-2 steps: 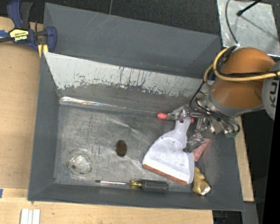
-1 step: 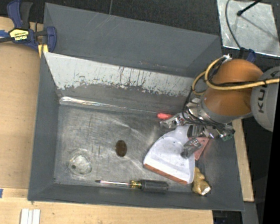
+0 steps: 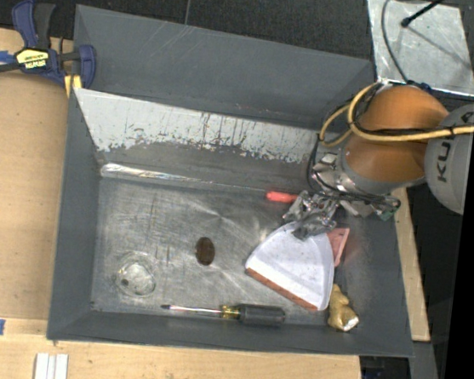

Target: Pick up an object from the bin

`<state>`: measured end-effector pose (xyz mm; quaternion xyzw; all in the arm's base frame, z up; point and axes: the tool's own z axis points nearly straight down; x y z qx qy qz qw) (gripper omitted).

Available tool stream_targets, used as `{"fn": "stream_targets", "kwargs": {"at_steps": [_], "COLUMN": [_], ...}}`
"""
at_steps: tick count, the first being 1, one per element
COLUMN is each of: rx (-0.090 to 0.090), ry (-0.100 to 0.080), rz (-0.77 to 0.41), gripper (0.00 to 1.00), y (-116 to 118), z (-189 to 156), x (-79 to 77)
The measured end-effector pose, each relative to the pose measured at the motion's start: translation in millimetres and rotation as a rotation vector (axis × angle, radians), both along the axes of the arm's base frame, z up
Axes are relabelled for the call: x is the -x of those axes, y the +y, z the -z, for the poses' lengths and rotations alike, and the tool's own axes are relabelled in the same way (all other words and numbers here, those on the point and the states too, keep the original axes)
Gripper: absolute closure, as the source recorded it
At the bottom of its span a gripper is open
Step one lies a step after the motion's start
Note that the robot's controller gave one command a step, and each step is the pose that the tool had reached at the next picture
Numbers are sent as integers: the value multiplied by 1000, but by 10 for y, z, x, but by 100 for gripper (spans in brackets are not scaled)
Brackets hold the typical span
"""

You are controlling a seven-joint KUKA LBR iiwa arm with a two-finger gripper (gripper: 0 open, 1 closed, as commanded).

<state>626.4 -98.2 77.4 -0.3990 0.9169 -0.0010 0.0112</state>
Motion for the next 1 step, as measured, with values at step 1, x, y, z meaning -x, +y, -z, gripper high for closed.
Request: {"fn": "stream_targets", "kwargs": {"at_steps": [1], "rx": [0], "ry": [0], "rz": [0], "gripper": [100], "y": [0], "z": [0], "x": [0]}}
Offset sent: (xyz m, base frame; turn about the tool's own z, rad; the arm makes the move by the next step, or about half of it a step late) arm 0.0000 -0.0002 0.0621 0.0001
